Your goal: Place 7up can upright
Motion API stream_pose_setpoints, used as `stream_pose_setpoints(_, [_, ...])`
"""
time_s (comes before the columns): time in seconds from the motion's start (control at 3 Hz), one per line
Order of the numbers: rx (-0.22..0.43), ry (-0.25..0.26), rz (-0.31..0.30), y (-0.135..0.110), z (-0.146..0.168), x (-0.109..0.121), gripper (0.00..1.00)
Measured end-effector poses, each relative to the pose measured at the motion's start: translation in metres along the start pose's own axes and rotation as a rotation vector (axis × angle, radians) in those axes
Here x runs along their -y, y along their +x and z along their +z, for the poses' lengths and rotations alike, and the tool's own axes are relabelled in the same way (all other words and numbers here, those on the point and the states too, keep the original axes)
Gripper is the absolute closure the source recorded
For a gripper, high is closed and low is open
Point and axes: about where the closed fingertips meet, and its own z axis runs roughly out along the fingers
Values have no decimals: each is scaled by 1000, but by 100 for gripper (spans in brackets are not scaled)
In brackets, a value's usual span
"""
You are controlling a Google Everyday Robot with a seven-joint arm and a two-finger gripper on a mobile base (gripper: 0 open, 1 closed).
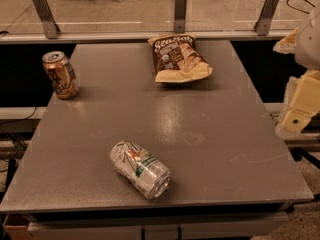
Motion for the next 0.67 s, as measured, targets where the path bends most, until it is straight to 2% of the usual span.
stream_pose_setpoints(0.33, [1,2,0,0,0,0,0])
stream_pose_setpoints(0.67, [48,-42,-16,-23,23,-12,0])
